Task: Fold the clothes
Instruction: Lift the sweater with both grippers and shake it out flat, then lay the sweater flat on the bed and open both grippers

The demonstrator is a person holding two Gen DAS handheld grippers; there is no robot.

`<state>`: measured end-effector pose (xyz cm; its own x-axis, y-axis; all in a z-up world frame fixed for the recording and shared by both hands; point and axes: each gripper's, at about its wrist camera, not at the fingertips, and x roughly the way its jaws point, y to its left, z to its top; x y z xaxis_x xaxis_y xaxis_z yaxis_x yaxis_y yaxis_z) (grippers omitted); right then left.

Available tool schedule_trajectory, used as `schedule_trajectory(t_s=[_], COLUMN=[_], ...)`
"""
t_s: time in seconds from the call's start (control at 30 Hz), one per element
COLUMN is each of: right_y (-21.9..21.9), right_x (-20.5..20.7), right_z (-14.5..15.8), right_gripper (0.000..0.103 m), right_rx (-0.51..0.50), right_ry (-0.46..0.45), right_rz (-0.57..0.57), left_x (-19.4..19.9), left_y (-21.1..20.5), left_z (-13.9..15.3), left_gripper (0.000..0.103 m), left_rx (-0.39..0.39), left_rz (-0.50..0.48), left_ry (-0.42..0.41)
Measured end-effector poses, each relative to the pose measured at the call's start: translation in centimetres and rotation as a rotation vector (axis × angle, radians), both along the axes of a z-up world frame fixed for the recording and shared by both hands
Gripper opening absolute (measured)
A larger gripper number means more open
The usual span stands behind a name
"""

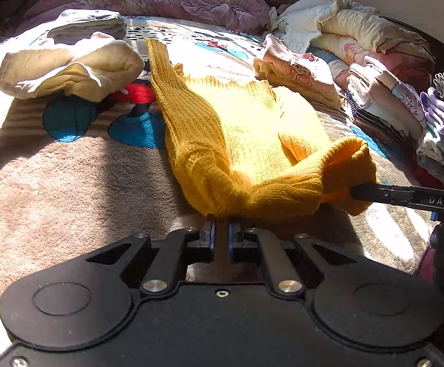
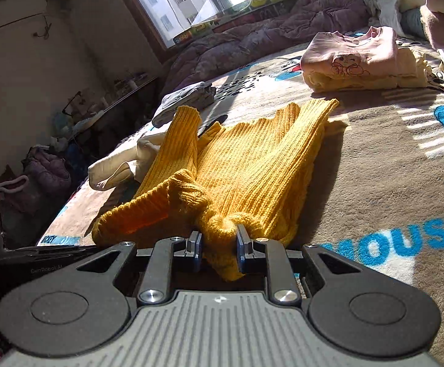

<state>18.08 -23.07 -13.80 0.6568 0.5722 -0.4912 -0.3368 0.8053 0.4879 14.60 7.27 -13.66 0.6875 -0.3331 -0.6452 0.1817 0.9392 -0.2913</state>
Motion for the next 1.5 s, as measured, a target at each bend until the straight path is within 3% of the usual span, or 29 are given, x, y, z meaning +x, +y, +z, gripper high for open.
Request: schedule_trajectory(t_s=[0.07, 0.13, 0.17, 0.27, 0.33, 0.37, 0.47, 0.53, 0.57, 0.6, 0.63, 0.7, 0.8, 0.87, 0.93, 1.0, 1.07, 1.13, 1.17, 1.2, 1.37, 1.5], right_y=[-1.0, -1.9, -2.4, -4.1, -5.2, -5.4, -4.6, -3.5, -2.8, -2.0, -1.3, -0.6, -1.6, -2.6, -3.1, -3.3, -4.0, -4.7, -5.0, -5.4, -7.2, -10.0], right_x=[-1.4, -2.9, -3.6, -5.1, -4.9, -4.4, -2.2, -1.2, -0.7, -0.4, -0.2, -0.8, -2.9, -3.9, -4.2, -5.1, -5.5, -5.9, -6.0, -6.2, -7.2, -6.0], right_z=[-0.3, -0.7, -0.9, -1.6, -2.4, -2.7, -3.8, -4.9, -5.3, -5.5, -5.5, -4.1, -1.6, -1.1, -3.2, -5.4, -5.0, -4.7, -4.5, -4.4, -3.6, -6.0], right_gripper=[0.028, 0.035, 0.042, 0.057, 0.062, 0.066, 0.066, 0.063, 0.052, 0.032, 0.025, 0.018, 0.016, 0.016, 0.016, 0.015, 0.018, 0.03, 0.042, 0.049, 0.052, 0.059], right_rx=[0.058, 0.117, 0.146, 0.287, 0.406, 0.422, 0.376, 0.359, 0.35, 0.334, 0.307, 0.246, 0.196, 0.142, 0.084, 0.049, 0.079, 0.109, 0.124, 0.139, 0.217, 0.337], right_ry=[0.019, 0.039, 0.048, 0.08, 0.119, 0.15, 0.248, 0.305, 0.324, 0.319, 0.302, 0.222, 0.1, 0.076, 0.157, 0.19, 0.167, 0.144, 0.132, 0.121, 0.066, 0.149], right_rz=[-0.023, -0.045, -0.057, -0.109, -0.166, -0.194, -0.244, -0.242, -0.238, -0.231, -0.217, -0.214, -0.214, -0.212, -0.22, -0.226, -0.241, -0.257, -0.264, -0.272, -0.312, -0.43], left_x=[-0.9, -1.8, -1.9, -2.0, -1.4, -1.0, 0.7, 1.7, 1.9, 2.1, 2.2, 0.8, -1.5, -2.4, -3.2, -4.9, -5.2, -5.5, -5.6, -5.7, -4.9, -3.1], left_y=[1.4, 3.0, 3.8, 5.9, 6.5, 6.3, 5.0, 4.1, 3.4, 2.8, 2.0, 0.8, 0.4, -0.1, -0.6, 0.2, 1.0, 1.8, 2.3, 2.8, 6.0, 9.1], left_z=[-0.1, 0.1, 0.2, 0.3, 0.0, -0.1, -1.3, -2.6, -2.7, -2.9, -2.6, -0.6, 1.0, -1.3, -4.2, -5.2, -4.8, -4.3, -3.9, -3.5, -1.8, -0.5], left_gripper=[0.013, 0.056, 0.064, 0.067, 0.067, 0.067, 0.067, 0.066, 0.045, 0.025, 0.007, 0.007, 0.007, 0.007, 0.009, 0.014, 0.03, 0.049, 0.055, 0.057, 0.06, 0.06], left_rx=[-0.076, -0.159, -0.223, -0.412, -0.476, -0.469, -0.448, -0.479, -0.46, -0.442, -0.413, -0.371, -0.374, -0.35, -0.322, -0.409, -0.453, -0.496, -0.488, -0.48, -0.437, -0.399], left_rz=[0.041, 0.094, 0.121, 0.206, 0.256, 0.263, 0.271, 0.281, 0.286, 0.292, 0.272, 0.249, 0.204, 0.209, 0.222, 0.244, 0.242, 0.24, 0.26, 0.28, 0.394, 0.481], left_ry=[0.016, 0.022, 0.025, 0.045, 0.082, 0.093, 0.148, 0.196, 0.203, 0.209, 0.219, 0.128, 0.06, 0.129, 0.213, 0.173, 0.188, 0.203, 0.193, 0.182, 0.125, 0.083])
